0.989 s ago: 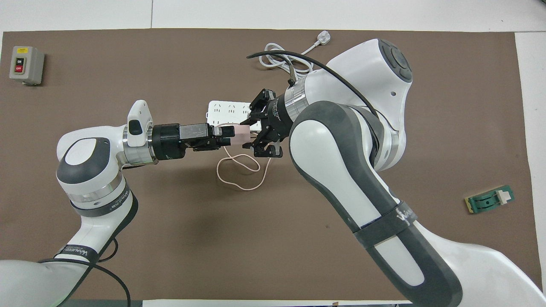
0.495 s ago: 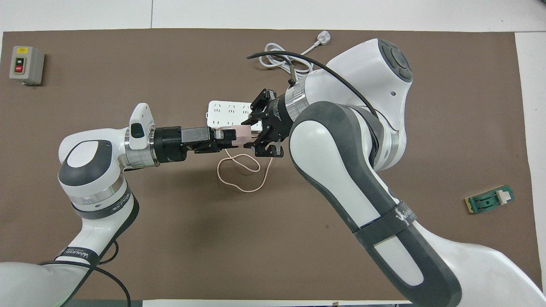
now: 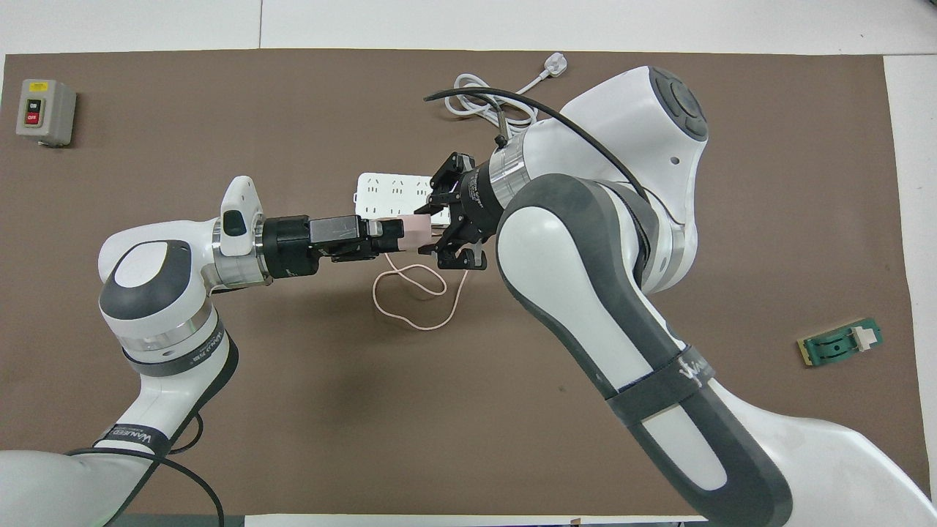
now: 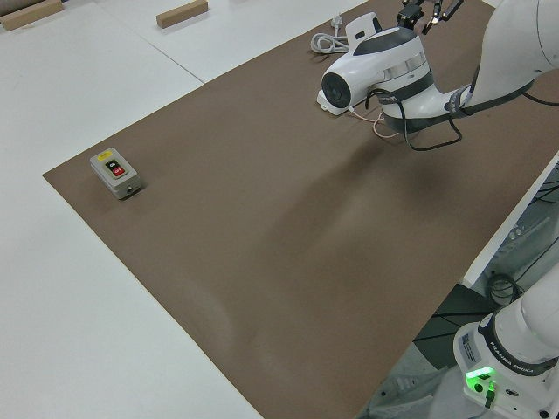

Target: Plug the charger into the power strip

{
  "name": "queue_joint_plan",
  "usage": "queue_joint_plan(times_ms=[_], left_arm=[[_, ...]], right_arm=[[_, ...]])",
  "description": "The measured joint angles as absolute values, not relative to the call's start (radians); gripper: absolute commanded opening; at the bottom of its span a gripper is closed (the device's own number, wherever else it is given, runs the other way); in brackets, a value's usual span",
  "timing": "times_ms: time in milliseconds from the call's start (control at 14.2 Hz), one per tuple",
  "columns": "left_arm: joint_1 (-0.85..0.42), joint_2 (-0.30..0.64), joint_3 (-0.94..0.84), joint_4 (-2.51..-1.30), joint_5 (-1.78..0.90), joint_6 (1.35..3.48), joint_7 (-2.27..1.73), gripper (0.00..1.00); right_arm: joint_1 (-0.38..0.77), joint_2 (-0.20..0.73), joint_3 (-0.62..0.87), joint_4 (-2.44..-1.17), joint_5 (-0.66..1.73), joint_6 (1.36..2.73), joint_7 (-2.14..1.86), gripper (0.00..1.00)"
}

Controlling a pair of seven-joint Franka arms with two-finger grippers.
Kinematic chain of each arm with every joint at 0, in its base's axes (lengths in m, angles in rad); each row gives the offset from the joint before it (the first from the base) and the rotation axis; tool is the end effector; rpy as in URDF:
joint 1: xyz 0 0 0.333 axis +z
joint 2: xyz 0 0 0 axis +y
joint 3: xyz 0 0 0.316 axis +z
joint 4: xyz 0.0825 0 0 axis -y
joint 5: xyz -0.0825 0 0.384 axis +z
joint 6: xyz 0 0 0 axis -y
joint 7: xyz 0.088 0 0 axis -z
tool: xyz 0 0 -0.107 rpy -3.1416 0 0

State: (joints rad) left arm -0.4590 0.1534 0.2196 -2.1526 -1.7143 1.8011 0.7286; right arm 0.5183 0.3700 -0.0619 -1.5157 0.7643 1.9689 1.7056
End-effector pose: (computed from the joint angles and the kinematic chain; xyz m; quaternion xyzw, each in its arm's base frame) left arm 0.5230 -0.2161 0.3706 0.7351 0.0108 0.0070 0.6779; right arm 0.5914 0.3468 0.4744 -0.6807 0.6481 0.2807 0.1945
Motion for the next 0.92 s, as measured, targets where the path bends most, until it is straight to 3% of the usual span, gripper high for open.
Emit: queue_joint_plan(times_ms=[707, 918], left_arm=[[-0.475, 0.143, 0.220, -2.148, -1.718, 1.810, 0.729, 0.96], [-0.478, 0.143, 0.220, -2.147, -1.721, 1.816, 0.729, 0.91]], right_arm=[[0.518, 0.370, -0.062, -1.516, 0.764, 1.969, 1.706, 0.00], [0.518, 0.371, -0.062, -1.516, 0.764, 1.969, 1.706, 0.00]])
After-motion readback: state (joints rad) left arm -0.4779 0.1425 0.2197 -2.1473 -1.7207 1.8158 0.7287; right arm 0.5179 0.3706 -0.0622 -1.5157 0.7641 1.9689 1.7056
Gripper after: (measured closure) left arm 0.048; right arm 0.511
